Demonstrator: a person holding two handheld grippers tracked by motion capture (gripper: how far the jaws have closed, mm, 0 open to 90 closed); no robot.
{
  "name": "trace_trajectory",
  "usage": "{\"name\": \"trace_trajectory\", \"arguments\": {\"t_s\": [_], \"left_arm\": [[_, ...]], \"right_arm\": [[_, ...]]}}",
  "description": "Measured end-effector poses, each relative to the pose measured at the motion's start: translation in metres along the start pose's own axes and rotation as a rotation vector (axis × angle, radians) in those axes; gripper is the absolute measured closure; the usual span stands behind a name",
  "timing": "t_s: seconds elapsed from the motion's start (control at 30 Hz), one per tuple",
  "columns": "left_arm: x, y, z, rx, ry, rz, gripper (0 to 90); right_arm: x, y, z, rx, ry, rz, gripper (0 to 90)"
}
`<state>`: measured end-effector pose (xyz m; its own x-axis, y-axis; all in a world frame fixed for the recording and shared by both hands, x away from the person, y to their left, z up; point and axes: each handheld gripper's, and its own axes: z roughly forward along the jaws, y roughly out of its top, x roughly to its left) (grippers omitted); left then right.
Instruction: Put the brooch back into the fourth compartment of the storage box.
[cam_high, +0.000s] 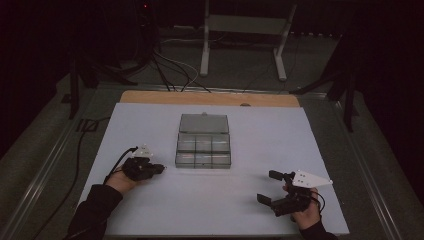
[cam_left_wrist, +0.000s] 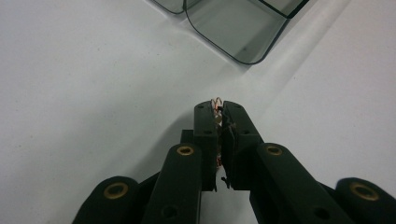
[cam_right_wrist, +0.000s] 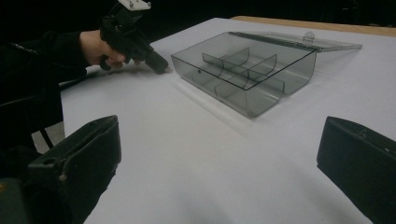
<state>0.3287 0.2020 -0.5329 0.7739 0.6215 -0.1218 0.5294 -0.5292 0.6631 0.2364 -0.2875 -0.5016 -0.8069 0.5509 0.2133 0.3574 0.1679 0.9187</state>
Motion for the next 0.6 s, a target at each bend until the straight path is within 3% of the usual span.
{"name": "trace_trajectory", "arguments": {"t_s": [0.6], "left_arm": [[-0.001, 0.0021, -0.0084, -0.01, -0.002, 0.011, 88.6]], "right_arm": [[-0.0009, 0.0003, -0.0008, -0.006, -0.006, 0.003, 0.0]]}}
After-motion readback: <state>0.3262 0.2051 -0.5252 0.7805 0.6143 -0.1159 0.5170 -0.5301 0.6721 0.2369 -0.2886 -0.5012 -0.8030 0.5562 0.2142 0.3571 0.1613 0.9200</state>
